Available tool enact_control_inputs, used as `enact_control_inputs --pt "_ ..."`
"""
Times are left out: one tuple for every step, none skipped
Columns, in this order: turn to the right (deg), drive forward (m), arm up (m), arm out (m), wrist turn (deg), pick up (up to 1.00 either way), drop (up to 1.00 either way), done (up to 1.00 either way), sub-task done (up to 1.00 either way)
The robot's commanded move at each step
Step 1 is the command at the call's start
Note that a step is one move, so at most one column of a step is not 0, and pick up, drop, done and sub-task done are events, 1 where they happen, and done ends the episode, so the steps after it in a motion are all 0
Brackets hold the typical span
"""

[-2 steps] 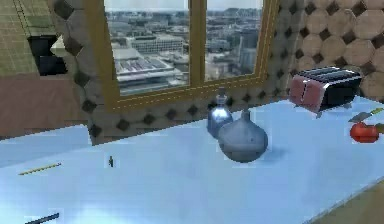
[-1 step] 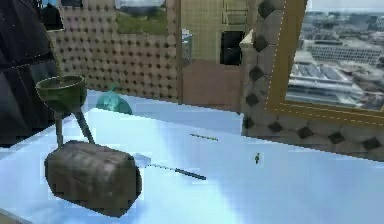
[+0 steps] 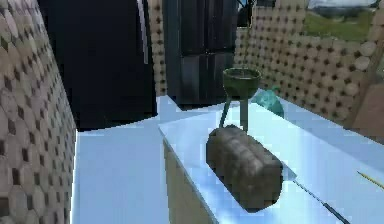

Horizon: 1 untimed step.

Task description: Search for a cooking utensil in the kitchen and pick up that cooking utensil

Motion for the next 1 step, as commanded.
enact_control_inputs --pt "-39.0 0.00 0.00 0.00 0.0 0.00 0.00 0.00 0.00"
